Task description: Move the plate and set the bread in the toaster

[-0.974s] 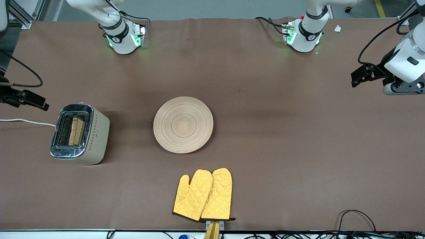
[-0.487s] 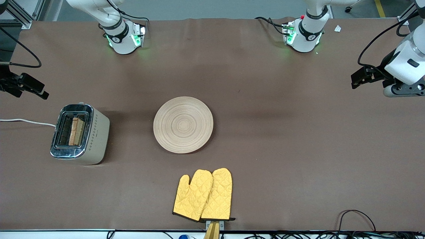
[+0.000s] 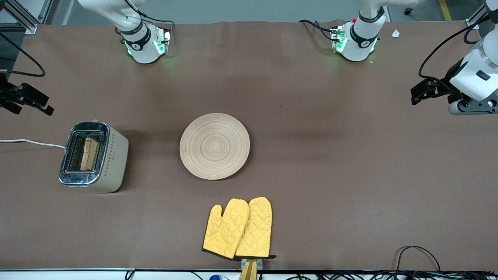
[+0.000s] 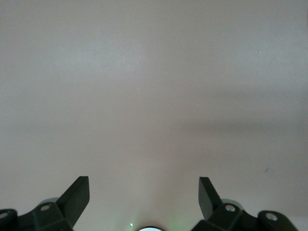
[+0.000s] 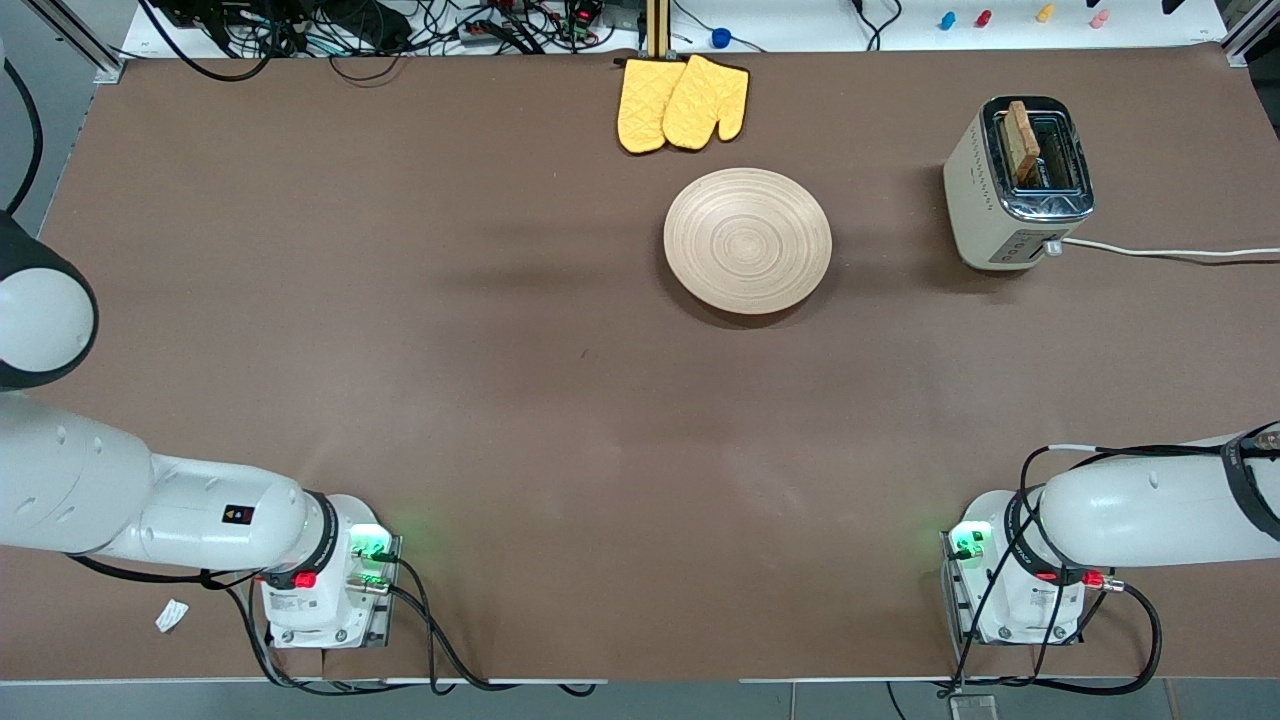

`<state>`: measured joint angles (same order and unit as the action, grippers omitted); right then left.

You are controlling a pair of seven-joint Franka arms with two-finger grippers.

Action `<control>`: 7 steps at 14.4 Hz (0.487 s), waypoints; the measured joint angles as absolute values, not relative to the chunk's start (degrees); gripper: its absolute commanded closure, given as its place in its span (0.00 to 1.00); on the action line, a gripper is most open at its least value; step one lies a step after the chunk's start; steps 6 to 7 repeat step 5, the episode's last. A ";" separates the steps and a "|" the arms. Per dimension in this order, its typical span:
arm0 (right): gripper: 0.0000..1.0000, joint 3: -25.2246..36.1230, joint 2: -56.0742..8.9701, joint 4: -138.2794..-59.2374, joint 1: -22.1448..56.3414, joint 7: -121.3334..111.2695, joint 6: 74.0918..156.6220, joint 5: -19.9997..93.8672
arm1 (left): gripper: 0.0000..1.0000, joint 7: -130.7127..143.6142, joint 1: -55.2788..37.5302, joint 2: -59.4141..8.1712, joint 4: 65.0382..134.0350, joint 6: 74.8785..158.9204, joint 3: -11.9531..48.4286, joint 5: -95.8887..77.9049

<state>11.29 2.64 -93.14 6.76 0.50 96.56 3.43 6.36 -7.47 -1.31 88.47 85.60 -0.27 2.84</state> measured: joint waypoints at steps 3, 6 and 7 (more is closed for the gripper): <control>0.00 11.35 2.65 -92.56 6.13 0.37 96.59 3.43 | 0.00 6.36 -7.48 -1.32 88.47 85.60 -0.27 2.84; 0.00 11.35 2.65 -92.50 5.55 0.33 96.59 3.43 | 0.00 6.35 -7.49 -1.33 88.46 85.60 -0.26 2.84; 0.00 11.35 2.65 -92.50 5.55 0.33 96.59 3.43 | 0.00 6.35 -7.49 -1.33 88.46 85.60 -0.26 2.84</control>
